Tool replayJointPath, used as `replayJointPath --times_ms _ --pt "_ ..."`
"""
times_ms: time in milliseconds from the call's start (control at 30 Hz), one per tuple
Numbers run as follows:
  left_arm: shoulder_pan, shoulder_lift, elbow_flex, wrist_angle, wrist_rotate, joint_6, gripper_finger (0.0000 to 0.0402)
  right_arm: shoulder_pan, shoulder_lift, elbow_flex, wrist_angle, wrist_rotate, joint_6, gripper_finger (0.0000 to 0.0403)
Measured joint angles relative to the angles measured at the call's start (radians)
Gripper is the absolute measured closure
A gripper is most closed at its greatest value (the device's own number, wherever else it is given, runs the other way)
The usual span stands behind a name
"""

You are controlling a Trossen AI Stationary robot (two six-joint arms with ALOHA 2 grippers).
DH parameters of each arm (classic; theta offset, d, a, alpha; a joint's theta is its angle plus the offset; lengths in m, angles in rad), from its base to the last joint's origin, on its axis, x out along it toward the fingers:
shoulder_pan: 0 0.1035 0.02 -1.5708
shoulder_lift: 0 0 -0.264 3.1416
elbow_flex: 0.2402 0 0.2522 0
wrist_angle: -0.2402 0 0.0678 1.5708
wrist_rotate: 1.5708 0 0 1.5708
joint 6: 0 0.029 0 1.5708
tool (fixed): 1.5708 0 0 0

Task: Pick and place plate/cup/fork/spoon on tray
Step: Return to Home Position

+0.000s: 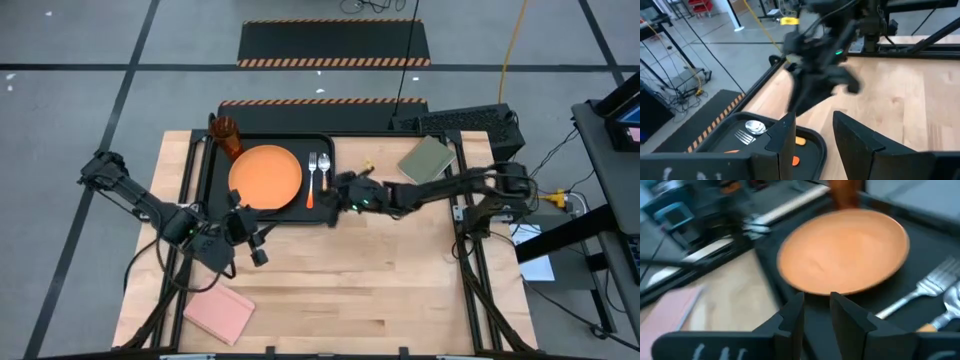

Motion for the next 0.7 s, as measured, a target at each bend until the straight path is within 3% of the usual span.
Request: replayJointPath --times_ms 167,333,700 --pt "-0.035 -0.014 0.0 -0.003 -0.012 0.0 0.0266 0.099 -0.157 -0.145 0.057 -0.002 -0.164 0.0316" --pt "-0.045 -0.013 0.0 0.002 0.087 -0.013 0.0266 0.171 -0.319 -0.317 0.102 -0.003 -0.225 0.0316" --pt "0.009 -0.003 -0.017 0.071 0.128 0.008 0.0266 0.209 -0.575 -0.647 0.188 -0.003 -0.372 0.0321"
